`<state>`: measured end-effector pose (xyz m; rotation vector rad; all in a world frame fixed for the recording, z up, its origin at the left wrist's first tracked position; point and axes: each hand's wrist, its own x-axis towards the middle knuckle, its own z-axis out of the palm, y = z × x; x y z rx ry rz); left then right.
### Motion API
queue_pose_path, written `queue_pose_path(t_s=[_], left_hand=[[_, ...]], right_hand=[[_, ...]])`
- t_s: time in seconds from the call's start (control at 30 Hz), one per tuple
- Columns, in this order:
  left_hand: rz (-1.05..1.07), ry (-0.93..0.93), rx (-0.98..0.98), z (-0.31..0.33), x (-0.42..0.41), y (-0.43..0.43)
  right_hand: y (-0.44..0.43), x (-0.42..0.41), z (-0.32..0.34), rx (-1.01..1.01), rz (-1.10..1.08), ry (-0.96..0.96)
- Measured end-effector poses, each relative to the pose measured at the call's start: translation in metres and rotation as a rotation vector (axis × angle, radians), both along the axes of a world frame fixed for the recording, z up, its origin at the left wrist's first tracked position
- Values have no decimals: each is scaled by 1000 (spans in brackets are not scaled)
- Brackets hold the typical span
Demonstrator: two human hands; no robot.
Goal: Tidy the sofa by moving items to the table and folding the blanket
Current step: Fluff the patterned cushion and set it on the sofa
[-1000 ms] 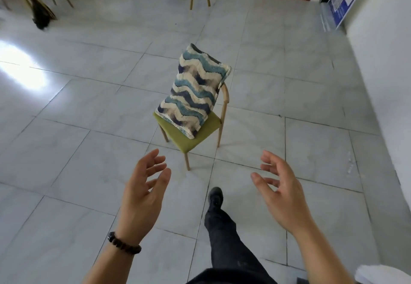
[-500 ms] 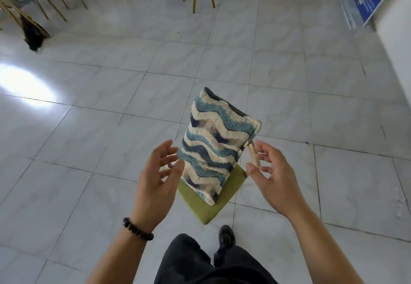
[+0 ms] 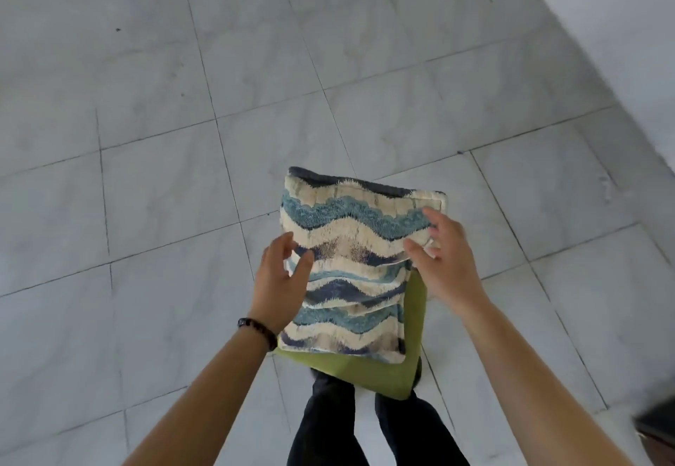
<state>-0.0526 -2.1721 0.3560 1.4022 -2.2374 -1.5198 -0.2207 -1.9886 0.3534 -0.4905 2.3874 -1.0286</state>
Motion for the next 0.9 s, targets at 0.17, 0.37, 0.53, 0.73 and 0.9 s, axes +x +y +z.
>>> queue_pose_path(t_s=[0.17,0.37,0.53,0.73,0.9], left_hand=[[21,-34,-51,-66,-35,-49],[49,-111,187,-109,-53,-59],[163,-33,197,-81,-37,-36],[342,174,244,-11,-28,5],[410,365,122,71,-17,60]], right_hand=[[-44,3,-61,62,-253,-95],[-55,4,-100,145,-352,-142],[-31,5,-77,131,-327,-160],[-2,8,-24,-4,-338,-81],[40,6,27,-159,-252,-2]])
